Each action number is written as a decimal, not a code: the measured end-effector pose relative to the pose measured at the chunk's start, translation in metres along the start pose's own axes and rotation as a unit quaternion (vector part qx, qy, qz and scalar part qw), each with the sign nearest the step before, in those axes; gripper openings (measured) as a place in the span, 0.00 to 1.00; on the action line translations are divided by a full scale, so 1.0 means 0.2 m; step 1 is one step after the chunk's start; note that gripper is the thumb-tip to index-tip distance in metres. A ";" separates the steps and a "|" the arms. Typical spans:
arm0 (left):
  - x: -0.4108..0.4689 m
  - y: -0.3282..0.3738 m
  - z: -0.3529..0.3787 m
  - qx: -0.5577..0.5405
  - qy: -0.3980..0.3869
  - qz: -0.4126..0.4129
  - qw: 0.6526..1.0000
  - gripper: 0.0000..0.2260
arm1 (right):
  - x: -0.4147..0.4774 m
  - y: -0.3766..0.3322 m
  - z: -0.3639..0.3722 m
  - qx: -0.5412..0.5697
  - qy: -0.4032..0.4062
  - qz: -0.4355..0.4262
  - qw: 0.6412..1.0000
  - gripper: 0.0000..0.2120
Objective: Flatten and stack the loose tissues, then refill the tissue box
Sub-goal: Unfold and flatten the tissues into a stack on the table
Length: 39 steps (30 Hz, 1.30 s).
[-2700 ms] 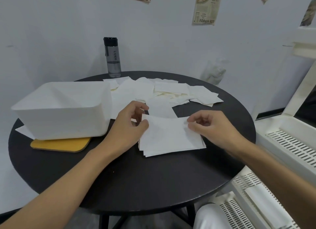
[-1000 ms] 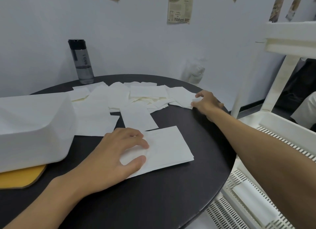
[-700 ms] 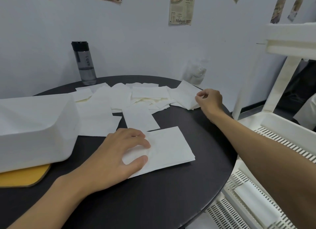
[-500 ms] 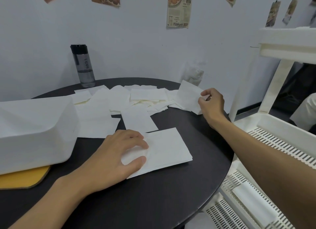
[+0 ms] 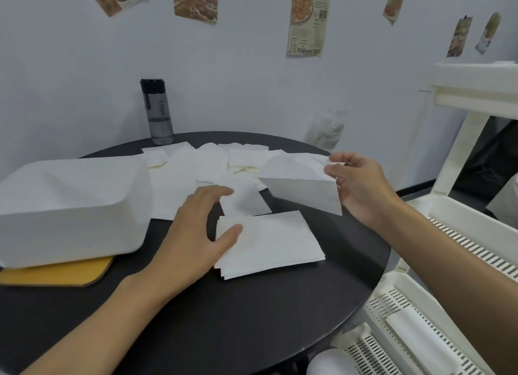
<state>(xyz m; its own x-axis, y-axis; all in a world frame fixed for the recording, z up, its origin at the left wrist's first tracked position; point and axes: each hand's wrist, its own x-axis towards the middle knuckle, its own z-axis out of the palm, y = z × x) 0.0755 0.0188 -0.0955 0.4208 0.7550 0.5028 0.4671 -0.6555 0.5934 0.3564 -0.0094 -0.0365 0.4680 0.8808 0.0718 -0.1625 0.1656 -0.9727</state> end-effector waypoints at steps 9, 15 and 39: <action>0.00 -0.01 -0.02 -0.029 0.092 0.034 0.995 0.14 | -0.21 0.00 0.11 0.008 -0.168 0.100 0.981 0.09; 0.02 0.05 -0.04 -0.075 0.118 0.032 0.990 0.04 | -0.22 -0.02 0.10 -0.061 -0.167 0.054 0.983 0.03; 0.01 0.06 -0.05 -0.087 0.002 -0.143 0.986 0.12 | -0.18 0.06 0.07 -0.552 -0.224 -0.067 0.801 0.23</action>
<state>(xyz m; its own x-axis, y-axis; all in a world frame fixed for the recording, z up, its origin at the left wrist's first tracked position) 0.0746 0.0127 -0.0818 0.2883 0.9087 0.3019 0.4261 -0.4041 0.8094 0.3265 -0.0326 -0.0480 0.0190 0.9996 0.0230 0.8452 -0.0038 -0.5345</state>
